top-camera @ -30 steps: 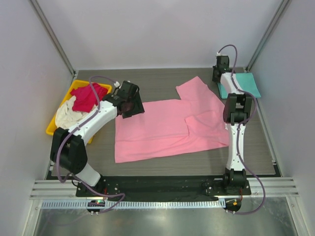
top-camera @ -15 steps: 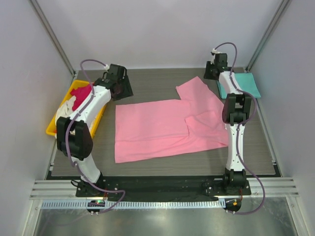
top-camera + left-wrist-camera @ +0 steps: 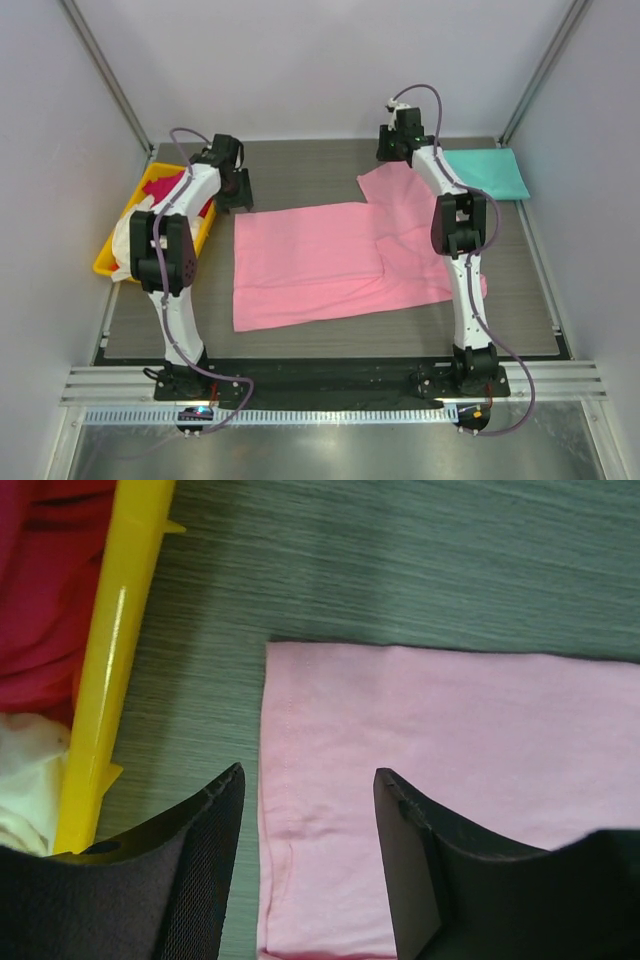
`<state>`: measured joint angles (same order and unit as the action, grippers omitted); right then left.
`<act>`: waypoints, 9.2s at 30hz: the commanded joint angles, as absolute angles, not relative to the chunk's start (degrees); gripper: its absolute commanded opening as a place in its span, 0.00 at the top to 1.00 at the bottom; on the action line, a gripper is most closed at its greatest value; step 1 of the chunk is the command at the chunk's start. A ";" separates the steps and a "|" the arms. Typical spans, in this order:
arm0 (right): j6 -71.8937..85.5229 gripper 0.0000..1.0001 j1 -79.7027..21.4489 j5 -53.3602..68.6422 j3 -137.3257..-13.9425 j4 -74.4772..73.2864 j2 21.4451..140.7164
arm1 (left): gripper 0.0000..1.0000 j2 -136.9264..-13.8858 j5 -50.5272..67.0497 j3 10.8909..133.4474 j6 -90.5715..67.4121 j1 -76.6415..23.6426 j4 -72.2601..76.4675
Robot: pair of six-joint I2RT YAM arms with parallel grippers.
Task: Fold and stack the t-shirts
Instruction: Fold the tshirt
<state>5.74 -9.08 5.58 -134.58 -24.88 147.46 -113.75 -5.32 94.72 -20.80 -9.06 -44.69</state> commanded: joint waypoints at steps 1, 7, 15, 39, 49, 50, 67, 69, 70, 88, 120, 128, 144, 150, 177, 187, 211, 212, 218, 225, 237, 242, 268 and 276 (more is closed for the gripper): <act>2.99 0.62 -8.88 1.33 -137.11 -22.76 145.46 | 0.44 -115.04 -0.97 99.40 -17.15 -8.96 -45.09; 2.28 0.62 -8.17 -3.34 -139.21 -22.24 147.92 | 0.45 -118.74 -1.23 101.16 -15.64 -8.96 -46.93; 4.30 0.60 -6.51 -2.72 -140.18 -19.78 150.73 | 0.46 -121.63 -5.80 102.30 -13.71 -8.96 -48.25; 3.25 0.70 -4.31 2.81 -139.13 -17.67 153.46 | 0.62 -129.20 -4.84 107.14 -11.87 -8.96 -50.01; 4.31 0.99 -3.96 1.50 -134.65 -15.65 150.91 | 1.00 -128.24 -2.64 109.52 -12.56 -8.97 -50.81; 4.31 0.99 -3.96 1.15 -134.47 -15.38 150.21 | 1.00 -127.62 -2.20 109.08 -12.74 -9.05 -50.19; 6.94 0.99 -0.70 -1.76 -123.67 -12.13 133.43 | 1.00 -122.17 -3.86 106.08 -13.89 -9.05 -48.60; 7.03 0.99 1.05 -1.58 -120.60 -11.87 131.41 | 1.00 -122.08 -4.74 106.26 -13.62 -9.05 -49.39; 7.12 0.99 1.32 -1.67 -118.58 -11.87 129.66 | 1.00 -122.08 -4.83 106.26 -13.54 -9.05 -50.00; 12.12 0.99 2.11 -7.11 -84.22 -8.44 101.45 | 1.00 -109.52 -1.42 90.80 -17.31 -9.05 -43.16; 26.37 0.99 5.45 -16.70 -51.51 -20.65 66.97 | 1.00 -92.81 2.11 68.82 -21.53 -8.96 -36.74; 28.73 0.99 5.45 -18.98 -50.63 -27.24 65.83 | 1.00 -92.82 0.44 67.16 -22.58 -9.05 -40.51; 35.07 0.99 5.45 -7.82 -36.39 -27.60 59.68 | 0.57 -89.91 -8.17 67.32 -23.73 -16.25 -44.21; 34.72 0.99 5.45 -6.86 -36.74 -27.51 59.77 | 0.57 -93.25 -9.14 68.03 -24.34 -16.61 -44.56; 33.58 0.99 5.45 -4.22 -37.18 -25.49 60.47 | 0.81 -94.92 -9.13 60.20 -30.85 -17.05 -42.53; 33.66 0.99 5.45 -5.27 -39.37 -27.07 59.33 | 1.00 -91.85 -12.83 63.98 -30.32 -17.05 -46.40; 32.78 0.99 5.45 -13.80 -45.53 -35.86 51.16 | 1.00 -91.23 -13.27 63.90 -28.21 -17.05 -48.51; 32.70 0.99 5.45 -13.89 -45.18 -36.38 50.72 | 1.00 -91.06 -13.45 63.37 -28.13 -17.05 -48.69; 35.49 0.99 5.45 -12.22 -42.19 -37.88 48.78 | 1.00 -90.44 -10.82 60.03 -28.30 -17.05 -47.11; 40.34 0.91 5.45 -7.57 -39.64 -39.46 48.08 | 0.86 -93.60 -9.59 59.76 -27.34 -17.14 -47.90; 33.59 0.62 5.45 7.90 -48.42 -37.36 56.76 | 0.70 -93.06 -5.38 69.25 -26.54 -17.93 -48.35; 33.58 0.62 4.22 7.30 -51.32 -32.53 69.67 | 0.70 -99.22 -2.19 70.05 -27.25 -17.93 -44.92; 32.52 0.60 -3.52 -1.14 -65.73 -32.78 92.01 | 0.58 -100.97 17.30 87.09 -27.15 -32.25 -29.10; 31.55 0.63 -6.59 -2.10 -66.27 -34.89 97.82 | 0.61 -113.02 21.62 88.95 -30.58 -38.75 -23.56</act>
<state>32.10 -4.78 -0.43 -65.32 -33.15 98.10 -109.71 17.45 88.75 -28.58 -36.53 -26.81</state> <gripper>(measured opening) 0.379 0.393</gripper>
